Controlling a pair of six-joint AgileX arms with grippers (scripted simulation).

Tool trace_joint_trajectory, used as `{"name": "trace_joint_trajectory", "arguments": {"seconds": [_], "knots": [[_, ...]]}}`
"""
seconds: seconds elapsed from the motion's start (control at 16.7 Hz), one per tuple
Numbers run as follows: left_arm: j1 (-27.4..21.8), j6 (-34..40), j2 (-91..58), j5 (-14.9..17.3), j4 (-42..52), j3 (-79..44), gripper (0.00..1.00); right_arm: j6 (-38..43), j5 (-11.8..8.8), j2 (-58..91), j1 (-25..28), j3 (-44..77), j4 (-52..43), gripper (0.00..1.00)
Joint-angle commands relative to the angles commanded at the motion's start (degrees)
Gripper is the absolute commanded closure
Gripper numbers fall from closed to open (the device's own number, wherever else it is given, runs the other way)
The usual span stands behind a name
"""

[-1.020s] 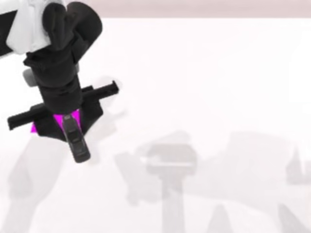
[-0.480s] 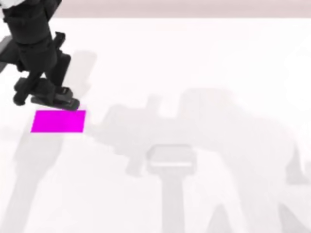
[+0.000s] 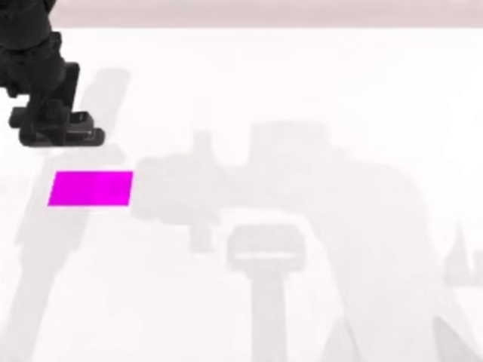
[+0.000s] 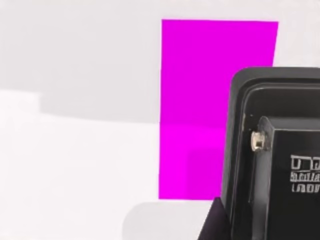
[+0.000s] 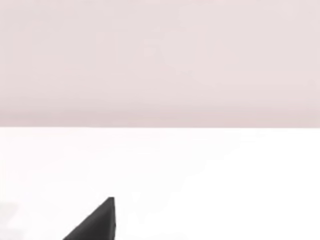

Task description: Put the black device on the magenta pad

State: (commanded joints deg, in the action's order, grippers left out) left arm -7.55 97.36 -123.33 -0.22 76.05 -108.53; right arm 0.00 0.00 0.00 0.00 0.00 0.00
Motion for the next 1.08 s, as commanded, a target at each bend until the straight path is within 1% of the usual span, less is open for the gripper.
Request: {"name": "trace_joint_trajectory", "arguments": {"seconds": [0.18, 0.3, 0.6, 0.72, 1.02, 1.08], "knots": [[-0.3, -0.2, 0.2, 0.0, -0.3, 0.3, 1.0, 0.0, 0.0, 0.0, 0.0, 0.0, 0.0, 0.0], [-0.3, -0.2, -0.2, 0.0, -2.3, 2.2, 1.0, 0.0, 0.0, 0.0, 0.0, 0.0, 0.0, 0.0], [-0.2, 0.0, -3.0, 0.0, -15.2, 11.6, 1.0, 0.0, 0.0, 0.0, 0.0, 0.0, 0.0, 0.0], [-0.2, 0.1, -3.9, 0.0, -19.1, 14.8, 1.0, 0.0, 0.0, 0.0, 0.0, 0.0, 0.0, 0.0], [-0.2, 0.2, -4.3, 0.0, -20.5, 16.2, 1.0, 0.0, 0.0, 0.0, 0.0, 0.0, 0.0, 0.0], [-0.2, 0.2, -4.3, 0.0, -20.5, 16.2, 0.92, 0.0, 0.0, 0.0, 0.0, 0.0, 0.0, 0.0]]}}
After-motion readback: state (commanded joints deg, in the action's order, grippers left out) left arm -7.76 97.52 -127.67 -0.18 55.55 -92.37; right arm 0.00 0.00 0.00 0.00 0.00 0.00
